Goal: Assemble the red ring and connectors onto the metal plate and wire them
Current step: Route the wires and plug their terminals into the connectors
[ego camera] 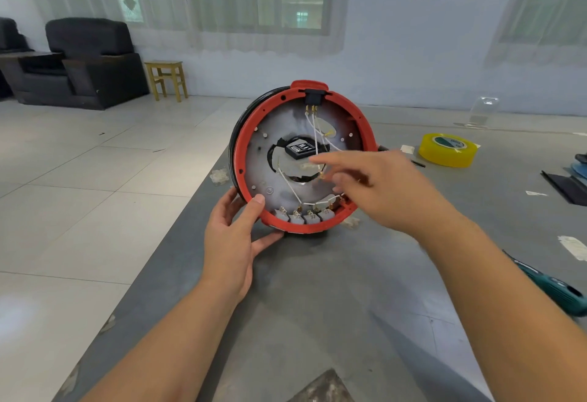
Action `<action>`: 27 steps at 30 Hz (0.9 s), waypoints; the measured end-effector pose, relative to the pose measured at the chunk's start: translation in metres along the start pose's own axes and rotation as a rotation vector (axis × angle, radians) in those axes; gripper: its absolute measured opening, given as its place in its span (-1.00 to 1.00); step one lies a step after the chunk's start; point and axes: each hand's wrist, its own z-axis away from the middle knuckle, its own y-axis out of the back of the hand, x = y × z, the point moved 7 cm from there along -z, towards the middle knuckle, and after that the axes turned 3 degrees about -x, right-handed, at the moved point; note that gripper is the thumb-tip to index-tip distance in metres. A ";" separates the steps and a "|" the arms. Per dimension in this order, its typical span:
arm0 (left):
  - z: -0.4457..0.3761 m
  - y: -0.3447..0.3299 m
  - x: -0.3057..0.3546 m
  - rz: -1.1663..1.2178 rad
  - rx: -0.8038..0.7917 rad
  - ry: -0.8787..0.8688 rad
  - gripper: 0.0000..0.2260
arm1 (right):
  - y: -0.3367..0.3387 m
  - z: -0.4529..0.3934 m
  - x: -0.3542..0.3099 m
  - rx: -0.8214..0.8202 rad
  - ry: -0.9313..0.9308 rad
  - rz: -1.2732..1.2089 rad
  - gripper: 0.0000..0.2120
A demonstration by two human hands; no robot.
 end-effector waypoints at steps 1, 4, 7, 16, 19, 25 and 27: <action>0.000 0.000 0.000 -0.002 0.005 0.002 -0.61 | 0.009 0.007 0.007 0.148 -0.011 -0.026 -0.62; 0.000 0.001 0.000 -0.003 0.009 0.002 -0.65 | 0.007 0.039 0.038 0.500 -0.197 -0.003 -0.80; 0.000 0.003 -0.001 0.000 0.015 0.013 -0.66 | -0.028 0.059 0.082 0.445 -0.574 -0.142 -0.60; 0.001 -0.001 0.003 -0.001 0.007 0.011 -0.35 | -0.085 0.054 0.091 0.244 -0.726 -1.093 -0.66; 0.004 -0.013 0.000 -0.030 -0.032 0.061 -0.17 | -0.084 0.056 0.083 0.332 -0.741 -1.268 -0.68; 0.020 -0.053 -0.023 0.018 -0.256 0.214 -0.32 | -0.098 0.055 0.061 0.367 -0.729 -1.434 -0.69; 0.019 -0.058 -0.028 0.085 -0.249 0.212 -0.30 | -0.100 0.054 0.059 0.367 -0.720 -1.440 -0.71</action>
